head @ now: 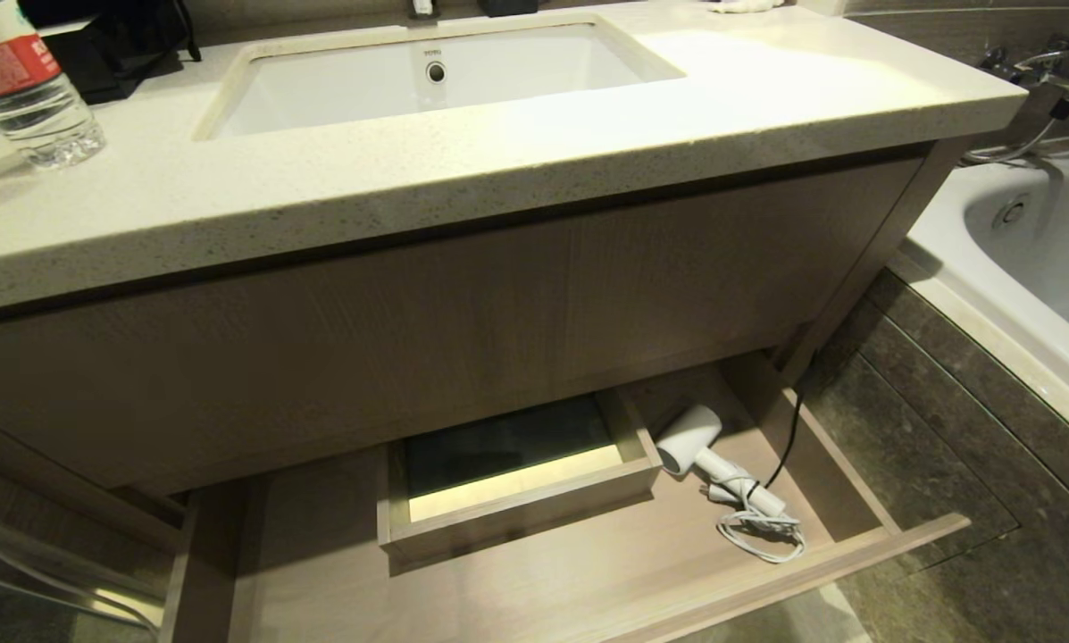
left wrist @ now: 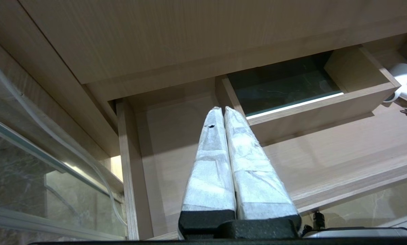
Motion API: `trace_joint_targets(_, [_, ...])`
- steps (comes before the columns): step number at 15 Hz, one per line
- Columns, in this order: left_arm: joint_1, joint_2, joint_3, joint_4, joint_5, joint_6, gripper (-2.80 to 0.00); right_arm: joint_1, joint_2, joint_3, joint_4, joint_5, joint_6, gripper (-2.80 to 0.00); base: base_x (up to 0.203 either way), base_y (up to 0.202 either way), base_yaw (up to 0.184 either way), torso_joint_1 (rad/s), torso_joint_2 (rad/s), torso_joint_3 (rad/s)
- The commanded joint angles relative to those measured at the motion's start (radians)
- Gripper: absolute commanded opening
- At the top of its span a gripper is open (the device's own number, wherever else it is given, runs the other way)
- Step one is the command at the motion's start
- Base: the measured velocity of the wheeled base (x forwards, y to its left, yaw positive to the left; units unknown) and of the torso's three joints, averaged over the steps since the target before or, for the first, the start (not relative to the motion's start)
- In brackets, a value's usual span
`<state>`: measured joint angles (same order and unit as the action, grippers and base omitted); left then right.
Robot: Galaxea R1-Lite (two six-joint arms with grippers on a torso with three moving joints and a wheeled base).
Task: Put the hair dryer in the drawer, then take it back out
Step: Take the hairdryer out
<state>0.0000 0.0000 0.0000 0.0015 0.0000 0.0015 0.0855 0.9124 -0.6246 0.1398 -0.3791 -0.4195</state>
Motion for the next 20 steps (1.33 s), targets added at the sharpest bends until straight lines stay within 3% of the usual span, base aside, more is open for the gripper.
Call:
trace_joint_targets(1, [0.000,0.000,0.000,0.000,0.000,0.000,-2.80,-0.018,-0.300,0.080,0.159,-0.018,0.053,-2.80,0.000,0.000,0.000,0.000,0.00,0.000])
trace_joint_targets(4, [0.000,0.000,0.000,0.000,0.000,0.000,-2.80,-0.032,-0.486,0.319,0.166,-0.009,0.123,-2.80,0.000,0.000,0.000,0.000,0.00,0.000])
trace_joint_targets(5, [0.000,0.000,0.000,0.000,0.000,0.000,-2.80,-0.039,-0.534,0.403,0.116,0.048,0.153,-2.80,0.000,0.000,0.000,0.000,0.00,0.000])
trace_joint_targets(8, [0.000,0.000,0.000,0.000,0.000,0.000,-2.80,-0.074,-0.674,0.569,-0.071,0.353,0.247,-2.80,0.000,0.000,0.000,0.000,0.00,0.000])
trace_joint_targets(9, [0.000,0.000,0.000,-0.001,0.000,0.000,-2.80,-0.079,-0.702,0.583,-0.098,0.393,0.280,-2.80,0.000,0.000,0.000,0.000,0.00,0.000])
trace_joint_targets(15, [0.000,0.000,0.000,-0.001,0.000,0.000,-2.80,-0.080,-0.912,0.612,-0.112,0.374,0.427,-2.80,0.000,0.000,0.000,0.000,0.00,0.000])
trace_joint_targets(20, [0.000,0.000,0.000,0.000,0.000,0.000,-2.80,-0.081,-0.911,0.617,-0.126,0.364,0.465,-2.80,0.000,0.000,0.000,0.000,0.00,0.000])
